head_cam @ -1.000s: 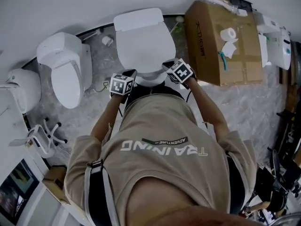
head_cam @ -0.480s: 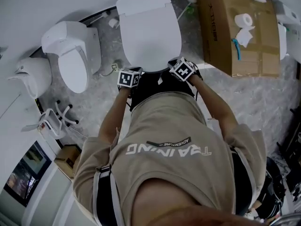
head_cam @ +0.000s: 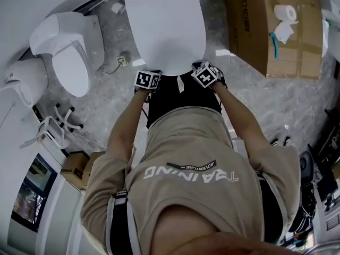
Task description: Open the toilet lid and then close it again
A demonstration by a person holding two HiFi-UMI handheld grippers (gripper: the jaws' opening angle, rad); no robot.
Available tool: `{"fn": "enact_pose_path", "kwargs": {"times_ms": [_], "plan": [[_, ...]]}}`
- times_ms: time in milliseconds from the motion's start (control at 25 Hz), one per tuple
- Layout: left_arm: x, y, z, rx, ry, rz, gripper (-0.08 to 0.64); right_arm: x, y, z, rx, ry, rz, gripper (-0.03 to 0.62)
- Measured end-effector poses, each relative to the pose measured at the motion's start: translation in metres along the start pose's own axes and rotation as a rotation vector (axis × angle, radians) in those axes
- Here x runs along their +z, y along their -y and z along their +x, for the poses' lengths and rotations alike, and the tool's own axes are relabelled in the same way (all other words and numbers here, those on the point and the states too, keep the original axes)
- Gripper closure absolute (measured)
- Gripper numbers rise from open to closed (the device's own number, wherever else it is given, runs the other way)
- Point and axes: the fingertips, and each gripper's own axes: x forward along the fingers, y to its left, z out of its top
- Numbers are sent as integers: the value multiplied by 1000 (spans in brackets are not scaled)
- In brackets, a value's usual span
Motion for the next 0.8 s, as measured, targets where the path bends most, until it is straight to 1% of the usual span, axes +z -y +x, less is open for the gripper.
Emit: {"fn": "enact_pose_path", "kwargs": {"times_ms": [80,240,360,480,600,720,800], "plan": [[-7,-2,14,6,-40,42,557,-9,6,11,-14,-21,-2,578],[-16,-8,44,20,-90,115,557,-26,18,36,7,-64,27,578],[-22,-17,63,23,-108,119,557,-35,23,56,22,-87,48,578],[-26,-24,78,29,-130,110,557,-46,29,71,30,-114,45,578],[-32,-32,92,38,-177,113,557,-53,31,84,40,-128,39,578],[-40,-35,104,46,-230,138,557,-65,31,95,57,-149,51,578],[-42,-39,111,52,-245,133,557,-69,32,102,61,-165,50,578]]}}
